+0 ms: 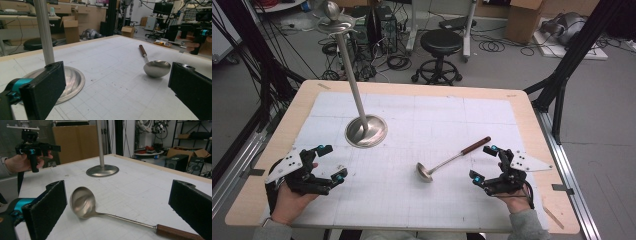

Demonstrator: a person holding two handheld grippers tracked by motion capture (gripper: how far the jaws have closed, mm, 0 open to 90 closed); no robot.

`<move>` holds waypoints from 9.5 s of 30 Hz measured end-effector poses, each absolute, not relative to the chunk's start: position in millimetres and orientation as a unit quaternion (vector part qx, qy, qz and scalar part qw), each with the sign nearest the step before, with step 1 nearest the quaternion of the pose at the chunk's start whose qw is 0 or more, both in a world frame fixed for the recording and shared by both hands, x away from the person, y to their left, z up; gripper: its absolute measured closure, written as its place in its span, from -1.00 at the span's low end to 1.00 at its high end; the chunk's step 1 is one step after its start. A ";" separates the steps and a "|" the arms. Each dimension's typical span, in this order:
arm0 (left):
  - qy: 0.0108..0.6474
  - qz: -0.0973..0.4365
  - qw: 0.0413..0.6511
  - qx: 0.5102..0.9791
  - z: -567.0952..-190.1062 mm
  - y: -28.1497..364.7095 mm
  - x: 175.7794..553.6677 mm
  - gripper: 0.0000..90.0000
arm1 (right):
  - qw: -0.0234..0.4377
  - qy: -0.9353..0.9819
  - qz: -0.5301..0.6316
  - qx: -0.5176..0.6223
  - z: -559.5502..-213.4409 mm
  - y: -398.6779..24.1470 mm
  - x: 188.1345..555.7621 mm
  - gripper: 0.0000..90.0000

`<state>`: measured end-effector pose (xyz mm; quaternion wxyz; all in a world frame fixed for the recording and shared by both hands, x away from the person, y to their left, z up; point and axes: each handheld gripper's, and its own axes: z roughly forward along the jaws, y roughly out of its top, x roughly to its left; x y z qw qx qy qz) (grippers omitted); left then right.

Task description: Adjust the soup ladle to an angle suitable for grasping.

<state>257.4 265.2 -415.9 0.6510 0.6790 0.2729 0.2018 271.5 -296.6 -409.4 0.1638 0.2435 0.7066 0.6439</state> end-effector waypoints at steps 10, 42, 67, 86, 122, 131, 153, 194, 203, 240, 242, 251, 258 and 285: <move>0.276 0.200 0.647 0.682 -416.7 264.3 258.8 -0.96 | 0.176 0.694 0.649 0.257 -408.9 -298.5 272.5 -0.98; 0.290 0.198 0.629 0.694 -420.2 262.7 258.5 -0.96 | 0.155 0.747 0.588 0.269 -411.8 -275.5 294.3 0.85; 0.305 0.191 0.618 0.700 -423.8 265.9 257.6 -0.96 | 0.106 0.802 0.521 0.271 -432.7 -227.0 323.5 0.99; 0.307 0.185 0.610 0.707 -425.8 265.3 258.1 -0.96 | 0.085 0.828 0.477 0.284 -446.2 -189.2 342.3 1.00; 0.307 0.178 0.601 0.716 -427.7 264.1 258.9 -0.96 | 0.036 0.855 0.404 0.324 -447.3 -190.7 340.2 1.00; 0.306 0.177 0.601 0.717 -428.0 262.9 259.2 -0.96 | 0.036 0.864 0.397 0.308 -445.7 -202.1 328.8 1.00; 0.307 0.181 0.602 0.715 -427.0 263.6 257.9 -0.96 | 0.032 0.874 0.392 0.286 -444.9 -217.0 318.4 0.99; 0.304 0.184 0.605 0.712 -425.9 263.1 258.4 -0.96 | 0.022 0.881 0.412 0.233 -443.3 -283.2 274.0 0.99; 0.306 0.207 0.618 0.694 -423.1 265.8 258.4 -0.96 | 0.102 0.822 0.457 0.324 -430.6 -336.0 278.3 0.97; 0.306 0.200 0.602 0.710 -425.6 264.7 256.7 -0.96 | 0.158 0.834 0.380 0.367 -448.6 -352.2 317.0 1.00; 0.306 0.200 0.602 0.709 -425.6 265.6 255.4 -0.96 | 0.153 0.835 0.379 0.368 -448.3 -351.3 318.7 1.00; 0.309 0.201 0.601 0.709 -426.4 266.9 255.1 -0.96 | 0.149 0.838 0.383 0.358 -449.1 -347.5 324.3 1.00; 0.309 0.200 0.601 0.710 -426.6 266.6 255.4 -0.96 | 0.148 0.837 0.380 0.364 -448.5 -343.5 325.9 1.00; 0.317 0.199 0.596 0.711 -427.9 269.4 253.2 -0.96 | 0.156 0.856 0.380 0.313 -448.2 -297.8 337.1 1.00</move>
